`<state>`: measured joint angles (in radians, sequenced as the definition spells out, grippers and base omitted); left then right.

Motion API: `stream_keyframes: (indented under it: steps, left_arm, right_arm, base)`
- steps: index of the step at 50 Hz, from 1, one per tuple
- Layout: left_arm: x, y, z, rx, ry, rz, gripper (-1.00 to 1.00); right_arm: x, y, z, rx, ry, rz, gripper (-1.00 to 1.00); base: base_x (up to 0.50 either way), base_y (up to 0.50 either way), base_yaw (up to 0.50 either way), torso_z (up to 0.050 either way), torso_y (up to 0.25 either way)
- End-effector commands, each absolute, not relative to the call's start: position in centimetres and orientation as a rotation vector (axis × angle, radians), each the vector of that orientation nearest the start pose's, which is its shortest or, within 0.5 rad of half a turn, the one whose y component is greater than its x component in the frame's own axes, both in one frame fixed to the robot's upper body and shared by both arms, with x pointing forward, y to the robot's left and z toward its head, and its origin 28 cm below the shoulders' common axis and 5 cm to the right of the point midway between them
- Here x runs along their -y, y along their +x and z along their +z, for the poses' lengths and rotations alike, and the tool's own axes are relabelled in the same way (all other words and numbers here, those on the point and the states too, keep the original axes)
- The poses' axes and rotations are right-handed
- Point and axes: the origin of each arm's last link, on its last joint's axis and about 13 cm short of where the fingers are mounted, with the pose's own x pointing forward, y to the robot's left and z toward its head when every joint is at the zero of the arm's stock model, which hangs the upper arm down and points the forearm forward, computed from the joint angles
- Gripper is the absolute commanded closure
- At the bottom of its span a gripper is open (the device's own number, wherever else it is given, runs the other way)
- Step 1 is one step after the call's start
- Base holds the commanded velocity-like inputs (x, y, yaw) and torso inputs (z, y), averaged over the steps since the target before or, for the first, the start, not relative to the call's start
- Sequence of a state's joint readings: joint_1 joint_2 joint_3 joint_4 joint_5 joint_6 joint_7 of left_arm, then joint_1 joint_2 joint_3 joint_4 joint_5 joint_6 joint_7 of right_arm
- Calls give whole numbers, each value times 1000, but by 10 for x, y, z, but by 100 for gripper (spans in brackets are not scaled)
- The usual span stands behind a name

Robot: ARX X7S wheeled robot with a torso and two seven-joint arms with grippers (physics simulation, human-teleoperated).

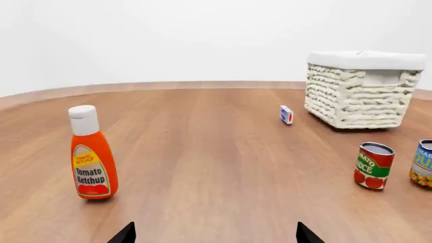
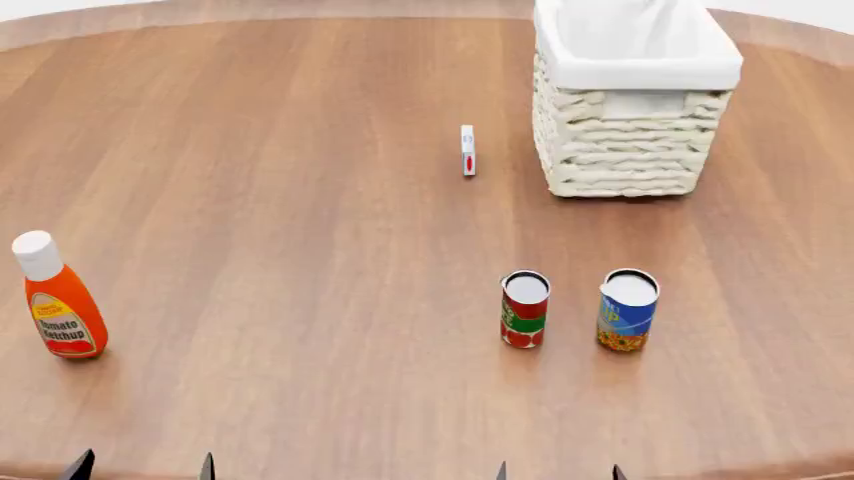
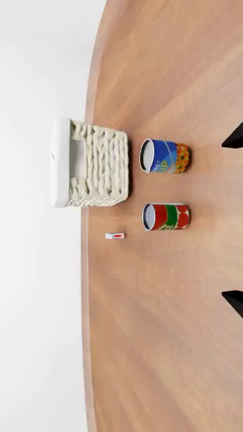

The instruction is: Pick up the ketchup, and put it in the basket.

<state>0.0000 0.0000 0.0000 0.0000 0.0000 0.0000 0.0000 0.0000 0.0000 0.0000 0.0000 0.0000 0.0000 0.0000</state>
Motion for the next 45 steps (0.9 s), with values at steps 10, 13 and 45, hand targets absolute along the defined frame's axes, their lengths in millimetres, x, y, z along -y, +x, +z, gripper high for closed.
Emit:
stream_keyframes:
  steps: [10,13,45]
  left_arm:
    - [-204,125,-123,-224,-219,529,-100]
    - [-204,202,19,-16,8,5,-100]
    - [-191,136,159,366,33,-45,-100]
  right_arm:
    - [96,165,-117,-272,20,-588,-100]
    - [94,201,15,-6,-32,6,-100]
    - [91,129,153,421,-26,41,-100]
  base:
    - [0,0,0,0,0]
    - [0,0,0,0,0]
    - [0,0,0,0,0]
